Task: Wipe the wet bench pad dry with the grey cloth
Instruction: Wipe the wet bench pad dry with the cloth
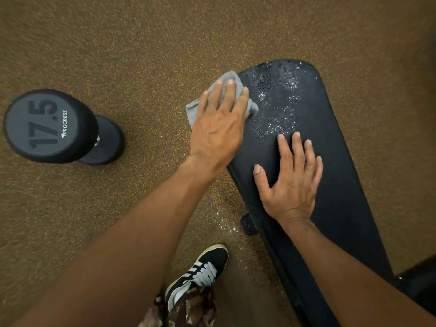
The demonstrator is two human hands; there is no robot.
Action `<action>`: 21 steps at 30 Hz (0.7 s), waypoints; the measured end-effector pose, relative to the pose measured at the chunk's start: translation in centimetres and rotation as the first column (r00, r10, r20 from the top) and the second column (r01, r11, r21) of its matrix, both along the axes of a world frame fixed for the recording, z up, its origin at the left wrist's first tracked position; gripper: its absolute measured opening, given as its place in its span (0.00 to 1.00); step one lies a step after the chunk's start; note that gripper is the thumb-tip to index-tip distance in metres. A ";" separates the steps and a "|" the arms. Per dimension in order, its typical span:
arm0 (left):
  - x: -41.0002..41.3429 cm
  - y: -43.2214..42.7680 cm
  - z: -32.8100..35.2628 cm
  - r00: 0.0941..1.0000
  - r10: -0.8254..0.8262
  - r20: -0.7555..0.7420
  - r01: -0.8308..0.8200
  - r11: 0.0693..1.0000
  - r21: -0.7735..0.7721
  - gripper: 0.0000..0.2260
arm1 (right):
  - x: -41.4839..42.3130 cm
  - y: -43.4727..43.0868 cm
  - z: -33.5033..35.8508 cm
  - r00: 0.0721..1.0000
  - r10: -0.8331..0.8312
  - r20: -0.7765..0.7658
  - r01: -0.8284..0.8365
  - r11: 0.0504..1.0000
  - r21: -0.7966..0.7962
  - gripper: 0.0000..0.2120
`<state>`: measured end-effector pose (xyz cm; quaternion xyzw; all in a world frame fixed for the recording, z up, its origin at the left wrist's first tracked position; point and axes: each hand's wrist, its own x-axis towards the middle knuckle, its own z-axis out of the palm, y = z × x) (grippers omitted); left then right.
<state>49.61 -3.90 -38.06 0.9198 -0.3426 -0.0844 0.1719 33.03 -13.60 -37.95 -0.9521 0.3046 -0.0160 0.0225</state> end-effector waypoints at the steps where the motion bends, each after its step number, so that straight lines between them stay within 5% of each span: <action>1: -0.3 1.2 -0.5 0.997 -0.059 0.047 0.059 0.998 -0.016 0.21 | 0.0 0.0 0.0 1.000 0.001 0.000 -0.001 1.000 0.000 0.35; 4: 0.1 3.2 -1.2 0.989 -0.106 0.104 0.111 0.993 -0.046 0.20 | 0.0 0.0 0.0 1.000 -0.001 -0.001 0.001 1.000 -0.001 0.35; 9: 0.3 -2.1 1.1 0.996 0.062 -0.059 -0.062 0.998 0.012 0.22 | 0.0 0.0 0.0 1.000 -0.006 0.005 0.006 1.000 0.008 0.35; 15: -1.6 0.4 -0.7 0.961 -0.231 0.153 0.230 0.973 0.024 0.22 | -0.1 0.0 0.1 1.000 -0.001 0.004 0.001 1.000 0.011 0.35; 21: 0.1 -2.6 0.1 0.996 -0.071 0.048 0.070 0.997 0.031 0.23 | 0.0 -0.1 0.1 1.000 -0.007 -0.001 0.007 1.000 0.011 0.35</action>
